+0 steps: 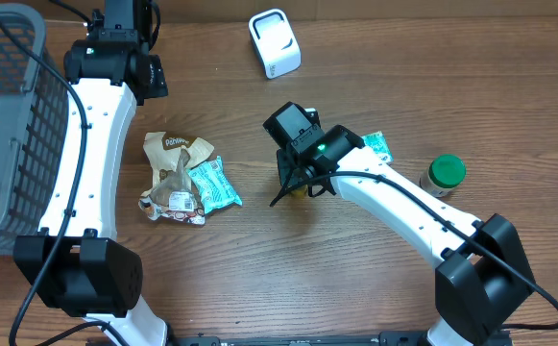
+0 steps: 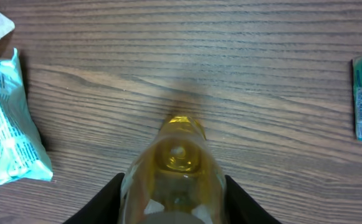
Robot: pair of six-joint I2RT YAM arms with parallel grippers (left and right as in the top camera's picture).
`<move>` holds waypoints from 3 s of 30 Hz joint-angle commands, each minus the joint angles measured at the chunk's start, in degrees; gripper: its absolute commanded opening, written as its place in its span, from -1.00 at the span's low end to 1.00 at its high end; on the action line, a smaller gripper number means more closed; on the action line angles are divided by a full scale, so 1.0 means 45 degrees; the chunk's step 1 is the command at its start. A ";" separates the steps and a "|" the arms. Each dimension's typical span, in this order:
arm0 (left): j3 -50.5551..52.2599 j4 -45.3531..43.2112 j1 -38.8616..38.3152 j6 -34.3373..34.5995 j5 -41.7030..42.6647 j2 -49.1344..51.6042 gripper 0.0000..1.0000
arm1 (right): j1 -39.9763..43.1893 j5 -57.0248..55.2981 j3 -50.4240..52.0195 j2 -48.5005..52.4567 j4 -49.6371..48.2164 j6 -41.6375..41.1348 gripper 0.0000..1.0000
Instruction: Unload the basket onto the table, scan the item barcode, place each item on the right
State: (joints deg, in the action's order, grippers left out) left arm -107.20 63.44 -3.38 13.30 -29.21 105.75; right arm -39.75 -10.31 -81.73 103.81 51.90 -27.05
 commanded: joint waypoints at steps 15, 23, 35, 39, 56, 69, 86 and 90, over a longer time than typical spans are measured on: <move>-0.0199 -0.0015 -0.0092 -0.0107 -0.0170 -0.0238 0.99 | 0.4192 1.0258 -0.0325 -0.2735 0.0568 0.2769 -0.37; -0.0204 -0.0015 -0.0092 -0.0107 -0.0170 -0.0238 0.99 | 0.5707 1.4610 -0.0325 -0.2735 0.2667 0.6047 -0.36; -0.0199 -0.0015 -0.0097 -0.0107 -0.0170 -0.0238 0.99 | 0.5634 1.6883 -0.0325 -0.2735 0.3507 0.7130 -0.36; -0.0199 -0.0010 -0.0087 -0.0107 -0.0170 -0.0238 0.99 | 0.5634 1.6883 -0.0325 -0.2735 0.3604 0.7130 -0.35; -0.0199 -0.0015 -0.0087 -0.0107 -0.0170 -0.0238 0.99 | 0.5610 1.6888 -0.0325 -0.2735 0.5299 0.8684 -0.35; -0.0199 -0.0010 -0.0087 -0.0107 -0.0170 -0.0238 0.99 | 0.5605 1.6883 -0.0325 -0.2735 0.7140 1.0467 -0.35; -0.0204 -0.0015 -0.0087 -0.0107 -0.0170 -0.0238 0.99 | 0.5090 0.9384 -0.0340 -0.2730 0.0865 0.5615 -0.26; -0.0199 -0.0010 -0.0087 -0.0107 -0.0170 -0.0238 0.99 | 0.4362 0.6994 -0.1753 -0.2652 0.0631 0.5523 -0.24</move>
State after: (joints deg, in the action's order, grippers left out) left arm -107.20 63.44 -3.38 13.30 -29.23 105.75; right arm -17.74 32.58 -82.89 92.55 55.29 2.68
